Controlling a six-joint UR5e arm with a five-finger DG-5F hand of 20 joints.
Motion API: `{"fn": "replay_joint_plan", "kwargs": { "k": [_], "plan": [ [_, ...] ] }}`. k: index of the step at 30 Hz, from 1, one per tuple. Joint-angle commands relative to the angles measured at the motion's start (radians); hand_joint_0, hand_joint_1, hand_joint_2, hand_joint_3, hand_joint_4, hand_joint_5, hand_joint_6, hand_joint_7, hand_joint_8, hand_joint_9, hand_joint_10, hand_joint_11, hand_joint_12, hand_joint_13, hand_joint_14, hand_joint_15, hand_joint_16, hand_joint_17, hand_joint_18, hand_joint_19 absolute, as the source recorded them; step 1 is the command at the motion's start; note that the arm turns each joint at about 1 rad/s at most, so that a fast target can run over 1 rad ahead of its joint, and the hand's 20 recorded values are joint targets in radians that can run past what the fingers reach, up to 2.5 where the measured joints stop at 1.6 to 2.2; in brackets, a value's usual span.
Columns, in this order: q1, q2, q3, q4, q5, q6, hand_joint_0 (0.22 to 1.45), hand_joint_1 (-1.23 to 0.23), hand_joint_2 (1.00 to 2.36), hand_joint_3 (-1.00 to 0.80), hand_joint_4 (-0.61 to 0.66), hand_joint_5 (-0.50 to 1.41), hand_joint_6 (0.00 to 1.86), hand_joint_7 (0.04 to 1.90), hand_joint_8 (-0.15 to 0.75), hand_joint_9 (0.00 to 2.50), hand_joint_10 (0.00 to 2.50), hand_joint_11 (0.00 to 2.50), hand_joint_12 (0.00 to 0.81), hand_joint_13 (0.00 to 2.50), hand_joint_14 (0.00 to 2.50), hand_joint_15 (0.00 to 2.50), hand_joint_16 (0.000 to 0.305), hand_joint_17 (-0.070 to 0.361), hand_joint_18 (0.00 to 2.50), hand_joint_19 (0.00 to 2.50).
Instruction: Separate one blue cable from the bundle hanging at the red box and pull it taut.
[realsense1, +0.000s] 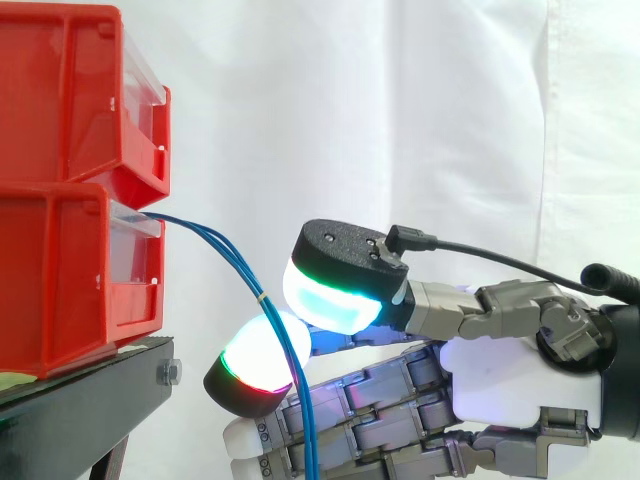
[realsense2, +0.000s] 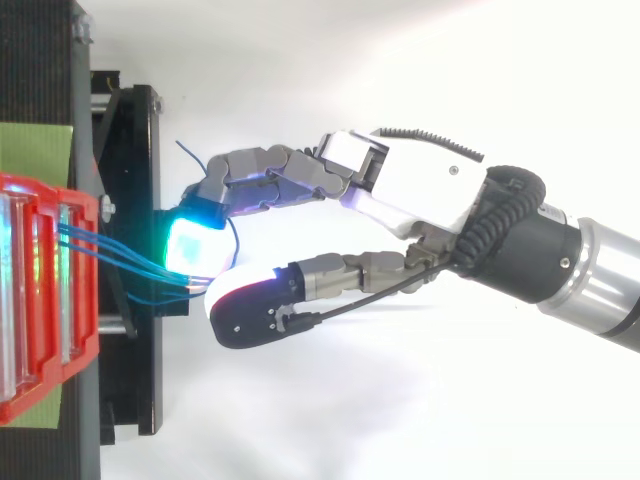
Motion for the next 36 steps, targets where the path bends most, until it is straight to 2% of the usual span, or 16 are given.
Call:
{"fn": "replay_joint_plan", "kwargs": {
  "k": [1, 10, 16, 17, 20, 22, 36],
  "plan": [
    [0.0, 0.0, 0.001, 0.009, 0.0, 0.0, 0.62, -0.69, 1.0, -0.45, 0.15, -0.16, 0.61, 1.03, 0.261, 0.64, 0.01, 0.39, 0.256, 0.51, 0.0, 0.13, 0.023, 0.052, 0.28, 0.06],
    [0.002, -0.003, 0.001, 0.021, 0.004, -0.002, 0.61, -0.68, 1.0, -0.46, 0.15, -0.16, 0.61, 1.03, 0.264, 0.68, 0.01, 0.43, 0.264, 0.56, 0.01, 0.18, 0.023, 0.053, 0.3, 0.07],
    [0.002, -0.032, 0.02, 0.03, 0.0, 0.004, 0.6, -0.66, 1.0, -0.47, 0.16, -0.16, 0.61, 1.02, 0.262, 0.69, 0.02, 0.47, 0.265, 0.57, 0.01, 0.2, 0.024, 0.053, 0.31, 0.09],
    [0.0, -0.032, 0.031, 0.024, 0.001, 0.009, 0.6, -0.65, 1.0, -0.46, 0.16, -0.16, 0.61, 1.02, 0.265, 0.69, 0.01, 0.46, 0.266, 0.58, 0.01, 0.2, 0.024, 0.053, 0.31, 0.09],
    [0.0, -0.032, 0.031, 0.009, 0.001, 0.011, 0.6, -0.64, 1.0, -0.46, 0.16, -0.16, 0.61, 1.02, 0.263, 0.7, 0.01, 0.48, 0.267, 0.58, 0.01, 0.2, 0.024, 0.054, 0.32, 0.09],
    [-0.001, -0.03, 0.031, -0.018, -0.003, 0.034, 0.6, -0.64, 1.0, -0.46, 0.16, -0.16, 0.62, 1.02, 0.267, 0.7, 0.01, 0.48, 0.266, 0.59, 0.01, 0.21, 0.024, 0.053, 0.32, 0.1],
    [0.002, -0.032, 0.032, 0.002, -0.003, 0.029, 0.59, -0.53, 1.0, -0.48, 0.16, -0.16, 0.63, 1.0, 0.268, 0.73, 0.01, 0.51, 0.268, 0.6, 0.01, 0.23, 0.024, 0.054, 0.33, 0.1]
  ]
}}
